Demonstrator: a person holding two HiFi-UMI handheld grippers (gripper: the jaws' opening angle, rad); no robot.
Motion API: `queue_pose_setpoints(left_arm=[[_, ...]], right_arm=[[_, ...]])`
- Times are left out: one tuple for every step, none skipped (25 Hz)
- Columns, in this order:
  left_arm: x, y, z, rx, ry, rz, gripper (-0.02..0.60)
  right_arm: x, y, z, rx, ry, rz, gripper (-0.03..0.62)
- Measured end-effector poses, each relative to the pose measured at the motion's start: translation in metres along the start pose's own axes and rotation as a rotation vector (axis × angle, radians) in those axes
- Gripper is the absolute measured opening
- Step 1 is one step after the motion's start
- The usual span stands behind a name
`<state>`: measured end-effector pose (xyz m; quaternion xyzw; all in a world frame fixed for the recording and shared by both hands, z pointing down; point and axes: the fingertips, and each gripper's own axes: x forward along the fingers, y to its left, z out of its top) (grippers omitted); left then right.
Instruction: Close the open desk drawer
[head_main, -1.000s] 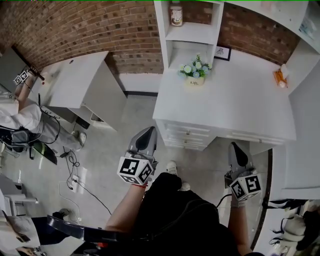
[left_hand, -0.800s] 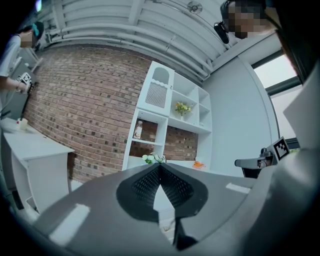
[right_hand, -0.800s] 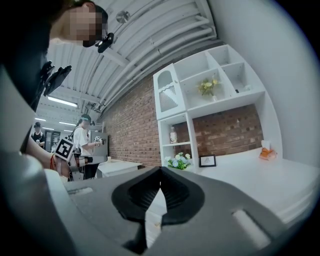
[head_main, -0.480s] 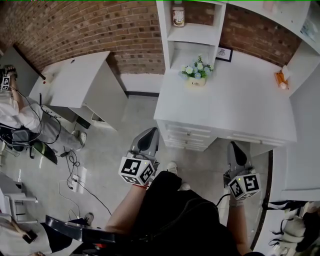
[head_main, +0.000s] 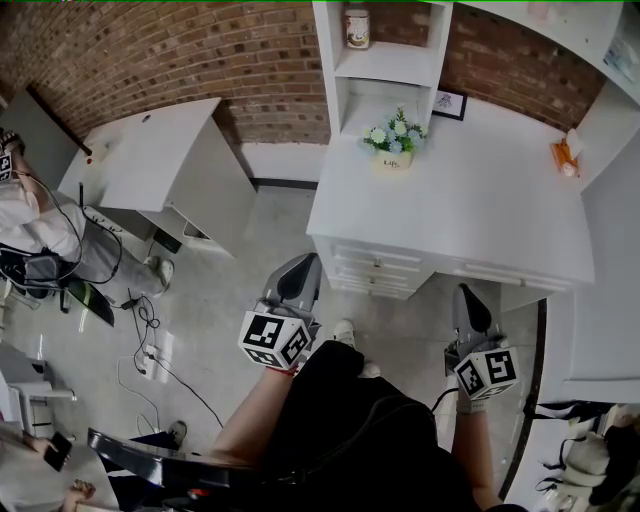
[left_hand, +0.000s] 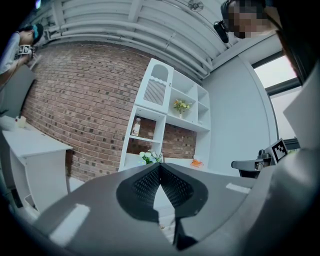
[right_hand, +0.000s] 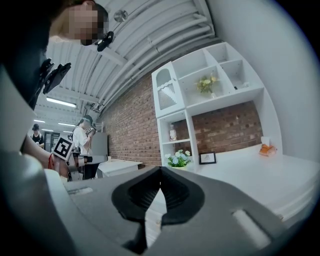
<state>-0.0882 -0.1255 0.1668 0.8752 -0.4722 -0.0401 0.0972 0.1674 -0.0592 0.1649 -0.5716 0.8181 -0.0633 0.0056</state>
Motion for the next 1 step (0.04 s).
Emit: queue_pose_setpoints(left_arm=[[-0.0005, 0.0000, -0.0005, 0.000, 0.002, 0.001, 0.003]], right_arm=[[0.0002, 0.0008, 0.0000, 0.000, 0.000, 0.002, 0.000]])
